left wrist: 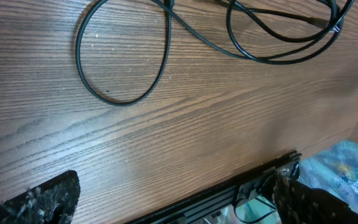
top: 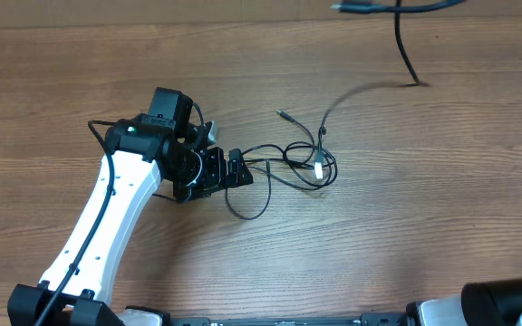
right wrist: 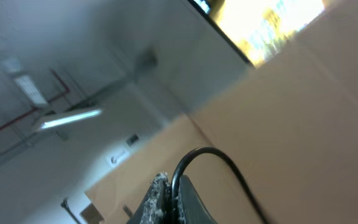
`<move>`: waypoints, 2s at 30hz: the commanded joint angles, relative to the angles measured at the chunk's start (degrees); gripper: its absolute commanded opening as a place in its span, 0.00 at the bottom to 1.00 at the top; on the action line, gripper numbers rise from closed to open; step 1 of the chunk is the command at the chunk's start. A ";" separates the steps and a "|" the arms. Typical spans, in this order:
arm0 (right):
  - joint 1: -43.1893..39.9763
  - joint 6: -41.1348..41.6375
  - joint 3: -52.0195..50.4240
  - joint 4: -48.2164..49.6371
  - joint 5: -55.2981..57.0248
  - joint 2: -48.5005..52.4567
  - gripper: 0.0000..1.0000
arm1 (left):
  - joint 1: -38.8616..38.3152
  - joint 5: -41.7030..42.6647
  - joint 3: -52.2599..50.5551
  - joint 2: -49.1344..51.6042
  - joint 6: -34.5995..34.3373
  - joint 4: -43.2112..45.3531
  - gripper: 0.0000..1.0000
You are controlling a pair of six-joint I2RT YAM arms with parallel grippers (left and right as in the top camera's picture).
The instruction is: Untangle cables
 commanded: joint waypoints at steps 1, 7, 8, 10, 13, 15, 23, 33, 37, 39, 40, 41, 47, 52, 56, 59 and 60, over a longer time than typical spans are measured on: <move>-0.07 0.63 -1.16 2.51 -6.69 2.97 0.04 | -0.39 -0.13 0.94 0.46 -0.31 0.07 1.00; 0.15 1.88 -1.16 13.70 -7.85 4.42 0.04 | -0.39 -0.13 0.94 0.46 -0.33 0.20 1.00; 0.13 1.90 -1.16 15.54 -6.47 4.42 0.04 | -0.39 -0.13 0.94 0.46 -0.35 0.24 1.00; 0.13 2.16 -1.16 18.93 -4.37 4.42 0.04 | -0.39 -0.13 0.94 0.46 -0.33 0.24 1.00; 0.15 4.81 -1.16 22.93 -1.36 4.42 0.04 | -0.39 -0.13 0.94 0.46 -0.33 0.26 1.00; 0.15 8.94 -1.16 23.80 1.14 4.42 0.04 | -0.39 -0.13 0.94 0.46 -0.33 0.50 1.00; 1.97 11.47 -1.16 22.25 -3.45 4.48 0.04 | -0.39 5.35 0.94 0.46 0.74 2.73 0.92; 3.15 0.72 -1.16 1.86 -11.58 4.48 0.04 | 0.87 52.85 0.98 0.44 11.21 17.62 0.88; 3.17 -0.85 -1.16 -3.65 -11.93 4.48 0.04 | 0.79 58.66 0.98 0.44 -7.15 28.02 0.87; 3.39 -1.01 -1.18 -3.91 -13.22 4.48 0.04 | 0.37 57.18 0.98 0.44 -22.40 31.80 0.85; 3.43 -1.03 -1.18 -3.93 -13.92 4.48 0.04 | 0.20 56.46 0.98 0.44 -31.54 33.55 0.85; 3.43 -1.03 -1.16 -3.96 -14.56 4.48 0.04 | 0.00 56.06 0.98 0.44 -37.94 35.15 0.77; 3.41 -3.08 -1.16 -7.17 -17.75 4.48 0.04 | 0.13 53.77 0.98 0.44 -61.86 55.08 0.85; 3.43 -4.72 -1.18 -10.21 -17.77 4.55 0.04 | -1.73 45.97 0.98 0.44 -82.40 73.59 0.93; 3.43 -5.55 -1.18 -10.10 -17.73 4.55 0.04 | -4.59 37.79 0.98 0.44 -93.59 77.64 0.88; 3.43 -5.77 -1.18 -10.12 -17.73 4.55 0.04 | -6.27 32.46 0.98 0.44 -98.82 77.79 0.73; 3.43 -5.77 -1.18 -10.12 -17.73 4.55 0.04 | -6.64 31.30 0.98 0.44 -98.82 78.44 0.73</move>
